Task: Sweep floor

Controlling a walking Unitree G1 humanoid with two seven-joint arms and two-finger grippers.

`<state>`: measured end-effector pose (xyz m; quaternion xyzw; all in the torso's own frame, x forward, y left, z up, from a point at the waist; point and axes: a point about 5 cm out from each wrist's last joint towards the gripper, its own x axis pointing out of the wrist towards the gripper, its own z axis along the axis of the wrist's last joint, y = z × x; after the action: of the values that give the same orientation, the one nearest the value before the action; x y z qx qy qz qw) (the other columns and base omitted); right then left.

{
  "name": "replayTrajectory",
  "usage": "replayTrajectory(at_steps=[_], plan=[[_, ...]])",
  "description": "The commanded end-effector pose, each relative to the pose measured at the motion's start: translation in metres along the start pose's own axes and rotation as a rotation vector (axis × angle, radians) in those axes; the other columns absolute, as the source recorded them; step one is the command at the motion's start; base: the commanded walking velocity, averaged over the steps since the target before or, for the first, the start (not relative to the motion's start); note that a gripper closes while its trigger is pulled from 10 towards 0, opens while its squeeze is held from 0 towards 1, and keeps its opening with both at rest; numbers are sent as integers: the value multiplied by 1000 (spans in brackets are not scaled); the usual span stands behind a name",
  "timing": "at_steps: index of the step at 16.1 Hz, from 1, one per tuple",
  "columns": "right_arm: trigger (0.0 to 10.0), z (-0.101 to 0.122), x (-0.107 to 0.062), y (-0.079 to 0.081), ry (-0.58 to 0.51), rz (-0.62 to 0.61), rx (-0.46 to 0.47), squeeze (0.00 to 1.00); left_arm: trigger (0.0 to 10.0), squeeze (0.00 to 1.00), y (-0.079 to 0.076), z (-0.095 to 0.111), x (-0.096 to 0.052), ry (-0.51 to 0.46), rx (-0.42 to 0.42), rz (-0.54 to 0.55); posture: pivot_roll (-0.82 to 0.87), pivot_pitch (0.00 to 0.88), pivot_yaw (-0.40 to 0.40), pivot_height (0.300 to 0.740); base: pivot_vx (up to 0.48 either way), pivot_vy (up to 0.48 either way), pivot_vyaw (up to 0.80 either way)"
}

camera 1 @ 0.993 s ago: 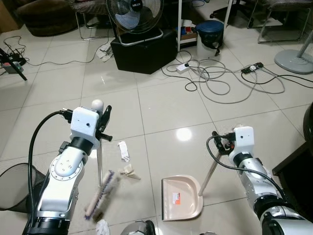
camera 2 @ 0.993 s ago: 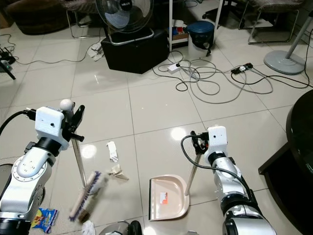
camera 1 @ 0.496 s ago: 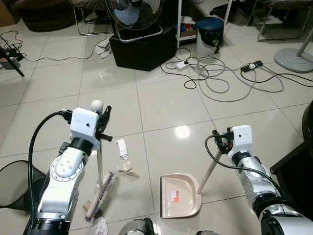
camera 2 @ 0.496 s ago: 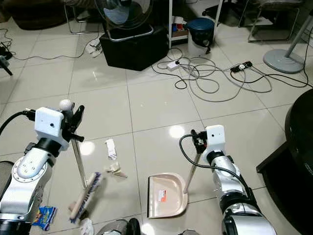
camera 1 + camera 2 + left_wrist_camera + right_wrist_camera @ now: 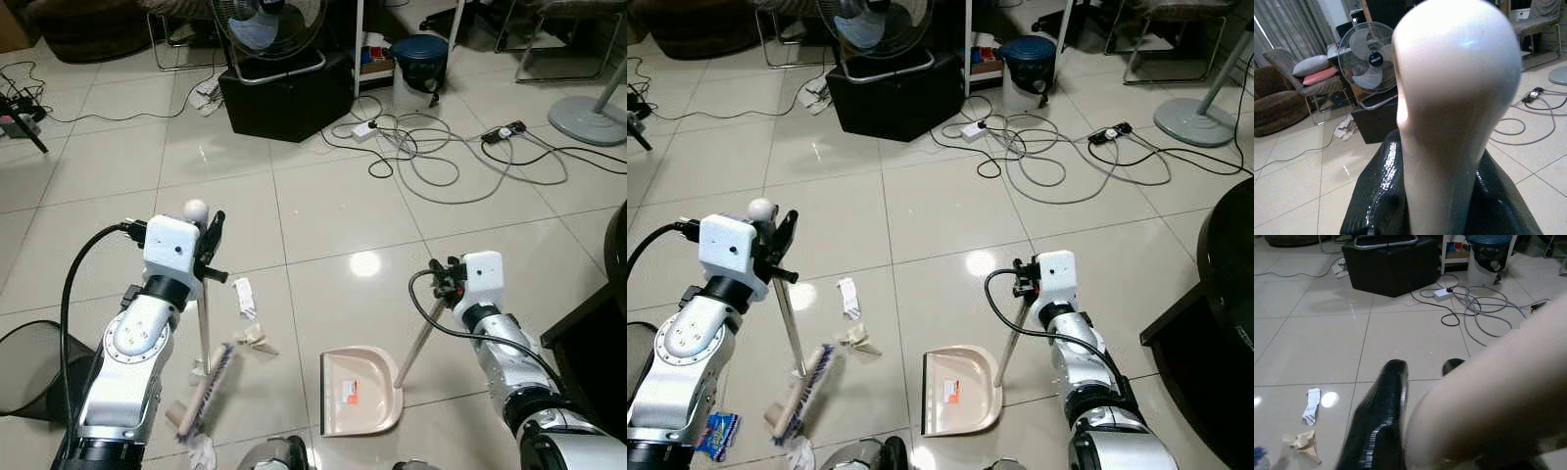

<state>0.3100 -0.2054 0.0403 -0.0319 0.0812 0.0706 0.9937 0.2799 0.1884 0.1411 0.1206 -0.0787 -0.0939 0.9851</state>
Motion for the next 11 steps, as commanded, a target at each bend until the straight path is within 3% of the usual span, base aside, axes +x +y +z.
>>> replayTrajectory(at_steps=[1,5,8,11], plan=[[0,-3,-1,2,10,-11,15,0,10000,0,1,6,-1,-20,25,7,71,133,105,740,0,0,0],[0,0,2,2,-11,-70,42,0,10000,0,-2,5,-1,-22,23,6,66,124,101,740,0,0,0],[0,10,3,-3,-83,-174,93,0,10000,0,0,5,4,-34,20,15,30,95,94,740,0,0,0],[0,21,1,-9,-168,-307,76,0,10000,0,2,8,13,-59,9,15,-18,63,87,740,0,0,0]])
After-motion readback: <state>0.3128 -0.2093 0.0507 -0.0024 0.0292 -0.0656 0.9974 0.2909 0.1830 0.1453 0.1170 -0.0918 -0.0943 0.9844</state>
